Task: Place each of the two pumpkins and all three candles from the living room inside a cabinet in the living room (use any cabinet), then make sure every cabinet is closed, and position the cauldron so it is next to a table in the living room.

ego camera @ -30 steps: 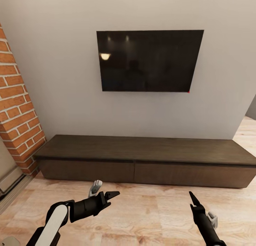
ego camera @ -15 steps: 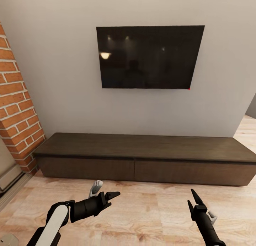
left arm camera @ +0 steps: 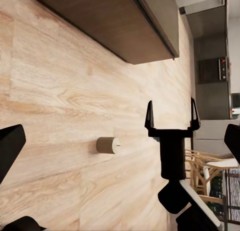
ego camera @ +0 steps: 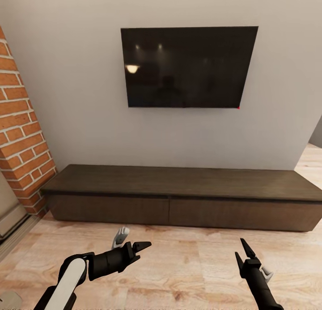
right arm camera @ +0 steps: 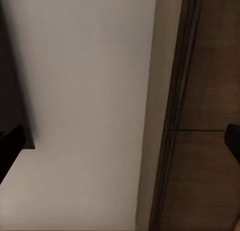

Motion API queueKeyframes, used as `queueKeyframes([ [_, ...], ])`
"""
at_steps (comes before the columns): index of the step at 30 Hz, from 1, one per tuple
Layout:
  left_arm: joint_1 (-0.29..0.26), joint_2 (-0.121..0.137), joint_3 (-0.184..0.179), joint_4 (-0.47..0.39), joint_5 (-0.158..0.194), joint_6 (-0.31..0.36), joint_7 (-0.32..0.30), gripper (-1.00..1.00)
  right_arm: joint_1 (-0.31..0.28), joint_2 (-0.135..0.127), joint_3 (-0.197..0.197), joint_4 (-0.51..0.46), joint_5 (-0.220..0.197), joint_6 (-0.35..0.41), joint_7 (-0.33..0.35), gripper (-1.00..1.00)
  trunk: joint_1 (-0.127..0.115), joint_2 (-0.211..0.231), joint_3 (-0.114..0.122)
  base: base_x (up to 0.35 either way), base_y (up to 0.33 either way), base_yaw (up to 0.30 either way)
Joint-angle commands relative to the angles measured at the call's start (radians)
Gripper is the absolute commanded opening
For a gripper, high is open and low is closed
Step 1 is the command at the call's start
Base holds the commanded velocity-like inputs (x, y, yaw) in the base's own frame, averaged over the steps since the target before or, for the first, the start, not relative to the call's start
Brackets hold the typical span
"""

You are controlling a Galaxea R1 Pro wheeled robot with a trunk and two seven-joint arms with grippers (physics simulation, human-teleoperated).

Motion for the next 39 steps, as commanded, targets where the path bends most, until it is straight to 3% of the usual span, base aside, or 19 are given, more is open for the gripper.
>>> queueKeyframes([
  [1, -0.001, 0.001, -0.001, 0.0, -0.004, 0.002, -0.005, 1.0, -0.001, 0.0, 0.0, 0.001, -0.01, 0.013, 0.003, 1.0, 0.004, -0.008, -0.004, 0.0, 0.0, 0.0],
  [5, -0.001, 0.001, -0.001, 0.0, 0.002, 0.002, -0.006, 1.0, -0.001, 0.0, -0.002, 0.001, -0.011, 0.017, 0.003, 1.0, 0.019, -0.036, -0.017, 0.0, 0.0, 0.0],
  [11, 0.0, 0.015, -0.003, 0.0, 0.108, 0.003, -0.005, 1.0, -0.001, 0.0, -0.004, 0.002, -0.011, 0.018, 0.002, 1.0, 0.042, -0.078, -0.035, 0.0, 0.0, 0.0],
  [15, 0.0, 0.039, -0.033, 0.0, 0.144, 0.003, -0.006, 1.0, -0.001, 0.0, -0.006, 0.002, -0.011, 0.018, 0.001, 1.0, 0.057, -0.106, -0.048, 0.0, 0.0, 0.0],
  [17, 0.0, 0.043, -0.044, -0.001, 0.185, 0.003, -0.005, 1.0, -0.001, 0.0, -0.007, 0.005, -0.009, 0.017, -0.002, 1.0, 0.065, -0.12, -0.054, 0.0, 0.0, 0.0],
  [21, 0.0, 0.046, -0.075, -0.001, 0.224, 0.002, -0.005, 1.0, -0.001, 0.0, -0.009, 0.008, -0.009, 0.016, -0.005, 1.0, 0.08, -0.148, -0.067, 0.0, 0.0, 0.0],
  [39, 0.001, 0.047, -0.093, -0.001, 0.238, 0.002, -0.005, 1.0, -0.001, -0.001, -0.013, 0.006, -0.01, 0.016, 0.002, 1.0, 0.149, -0.274, -0.123, 0.0, 0.0, 0.0],
])
